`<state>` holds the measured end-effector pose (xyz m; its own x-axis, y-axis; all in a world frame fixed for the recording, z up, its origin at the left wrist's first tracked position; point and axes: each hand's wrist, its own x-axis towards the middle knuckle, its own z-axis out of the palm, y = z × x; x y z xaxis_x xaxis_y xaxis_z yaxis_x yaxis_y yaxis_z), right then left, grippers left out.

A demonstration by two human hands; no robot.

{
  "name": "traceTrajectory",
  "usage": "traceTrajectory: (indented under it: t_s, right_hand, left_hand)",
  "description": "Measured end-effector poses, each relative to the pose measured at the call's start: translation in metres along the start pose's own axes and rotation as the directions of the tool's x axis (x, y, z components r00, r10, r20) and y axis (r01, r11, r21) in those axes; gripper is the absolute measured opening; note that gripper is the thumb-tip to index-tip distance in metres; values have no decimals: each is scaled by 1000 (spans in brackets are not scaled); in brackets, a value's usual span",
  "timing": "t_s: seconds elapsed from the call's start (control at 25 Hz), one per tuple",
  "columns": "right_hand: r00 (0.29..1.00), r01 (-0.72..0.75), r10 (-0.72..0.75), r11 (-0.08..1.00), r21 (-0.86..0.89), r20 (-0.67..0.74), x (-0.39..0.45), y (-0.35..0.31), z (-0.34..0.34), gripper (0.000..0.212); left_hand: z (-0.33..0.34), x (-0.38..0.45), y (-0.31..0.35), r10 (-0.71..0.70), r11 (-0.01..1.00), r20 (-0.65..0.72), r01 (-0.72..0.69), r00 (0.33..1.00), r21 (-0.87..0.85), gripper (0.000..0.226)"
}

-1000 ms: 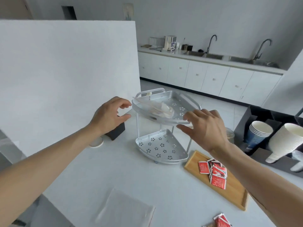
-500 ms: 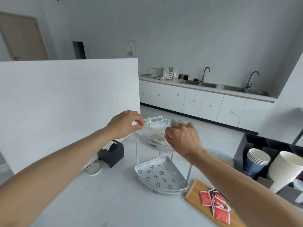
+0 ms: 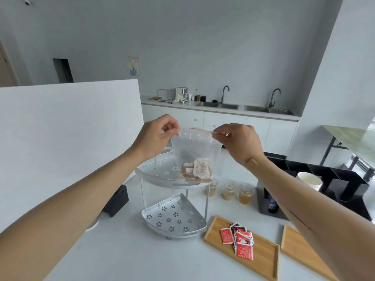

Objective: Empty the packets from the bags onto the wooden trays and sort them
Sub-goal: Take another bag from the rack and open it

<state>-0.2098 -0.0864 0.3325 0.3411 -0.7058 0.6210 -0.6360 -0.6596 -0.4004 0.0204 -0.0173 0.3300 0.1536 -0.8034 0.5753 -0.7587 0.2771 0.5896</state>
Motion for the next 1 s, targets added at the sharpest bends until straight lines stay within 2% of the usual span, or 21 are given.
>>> traceTrajectory:
  t_s: [0.12,0.36,0.56,0.68,0.76,0.92,1.0]
  right_hand:
    - [999,-27,23,997,75,47,-30,22,-50,16]
    - [969,-128,106,988,90,221,-151,84,-115,12]
    - [930,-232,218,973,11,294,-270,137,-127,9]
    - [880,-343,326,939,-12,347,-338,161,-118,8]
    - [838,-418,401,908,-36,370,-374,172,-109,8]
    - [783,-469,455,880,-79,423,-421,178,-95,7]
    - [759,-483,474,870,-103,445,-436,178,-89,8]
  left_hand:
    - [22,-13,38,5,989,70,5,998,-146,9]
    - [95,-91,94,3,942,362,119,932,-315,9]
    - [179,-170,102,-38,942,539,210,841,-261,11]
    - [221,-218,99,-55,946,631,243,774,-216,5]
    - [241,-247,97,-90,941,662,281,744,-188,6]
    - [266,-294,91,-165,931,700,343,695,-121,5]
    - [275,-310,88,-173,941,690,324,703,-94,5]
